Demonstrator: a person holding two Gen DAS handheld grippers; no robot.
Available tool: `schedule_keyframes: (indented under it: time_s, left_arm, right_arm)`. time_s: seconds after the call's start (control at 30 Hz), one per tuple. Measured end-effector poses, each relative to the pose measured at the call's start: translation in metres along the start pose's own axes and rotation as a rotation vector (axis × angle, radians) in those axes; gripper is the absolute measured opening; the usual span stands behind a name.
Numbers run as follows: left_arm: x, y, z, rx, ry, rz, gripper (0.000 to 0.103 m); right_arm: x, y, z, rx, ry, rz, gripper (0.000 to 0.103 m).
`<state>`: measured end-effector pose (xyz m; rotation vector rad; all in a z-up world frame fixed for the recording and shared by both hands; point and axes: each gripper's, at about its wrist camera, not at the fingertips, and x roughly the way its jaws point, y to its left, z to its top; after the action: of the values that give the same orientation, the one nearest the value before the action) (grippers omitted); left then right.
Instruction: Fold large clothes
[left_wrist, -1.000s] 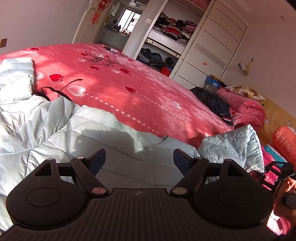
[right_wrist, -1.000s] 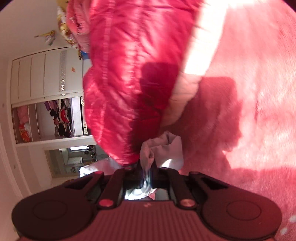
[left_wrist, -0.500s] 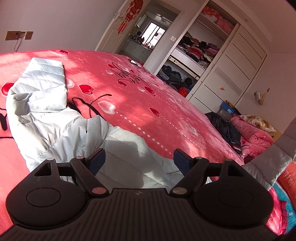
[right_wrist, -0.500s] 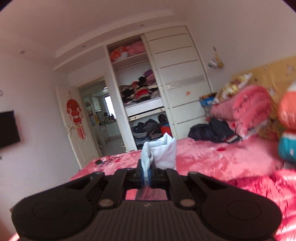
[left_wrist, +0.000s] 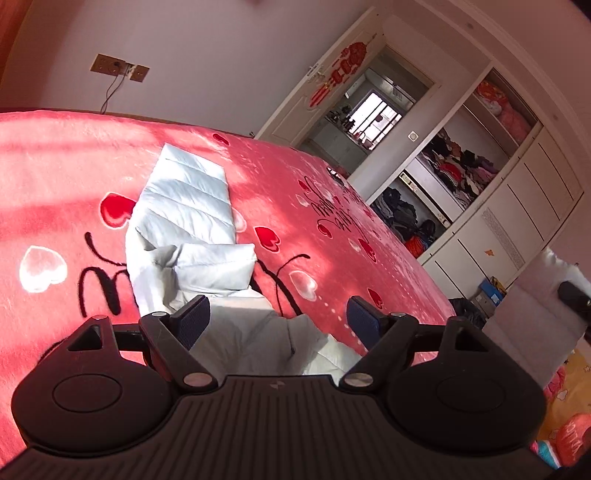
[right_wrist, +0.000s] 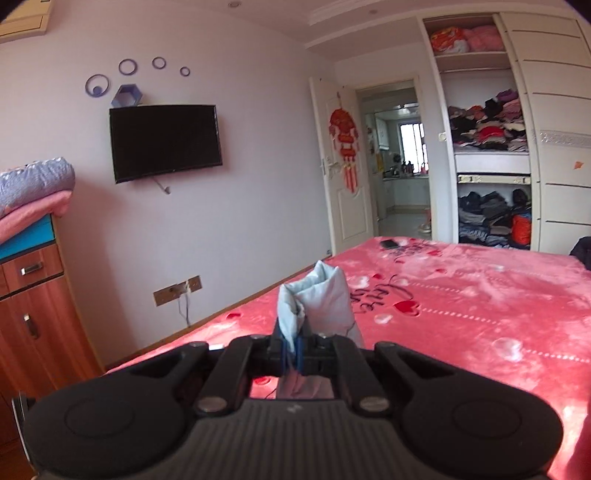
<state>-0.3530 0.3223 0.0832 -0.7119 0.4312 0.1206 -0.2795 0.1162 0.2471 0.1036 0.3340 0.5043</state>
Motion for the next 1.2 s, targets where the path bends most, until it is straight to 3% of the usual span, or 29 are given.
schedule_keyframes:
  time_s: [0.3,0.47,0.63,0.73,0.8,0.9,0.97,1.2]
  left_arm:
    - [-0.007,0.033,0.021,-0.126,-0.015,0.053,0.100]
    - [-0.002,0.042,0.025,-0.159,0.012,0.062,0.100]
    - [0.006,0.053,0.029,-0.192,0.038,0.073,0.099]
    - [0.015,0.057,0.032,-0.197,0.067,0.072,0.099]
    - [0.019,0.058,0.036,-0.177,0.077,0.079,0.099]
    - [0.027,0.064,0.046,-0.151,0.078,0.093,0.099]
    - [0.033,0.070,0.051,-0.160,0.089,0.097,0.099]
    - [0.064,0.097,0.061,-0.255,0.140,0.086,0.088]
  right_arm:
    - [0.073,0.033,-0.086,0.068,0.199,0.086,0.002]
    - [0.099,0.041,-0.123,0.059,0.306,0.090,0.003]
    - [0.114,0.041,-0.147,0.066,0.383,0.087,0.011]
    - [0.116,0.042,-0.153,0.077,0.403,0.102,0.035]
    - [0.111,0.043,-0.152,0.084,0.400,0.116,0.060]
    - [0.097,0.043,-0.148,0.119,0.378,0.141,0.080]
    - [0.086,0.041,-0.144,0.159,0.362,0.151,0.086]
    - [0.041,0.035,-0.137,0.191,0.286,0.108,0.090]
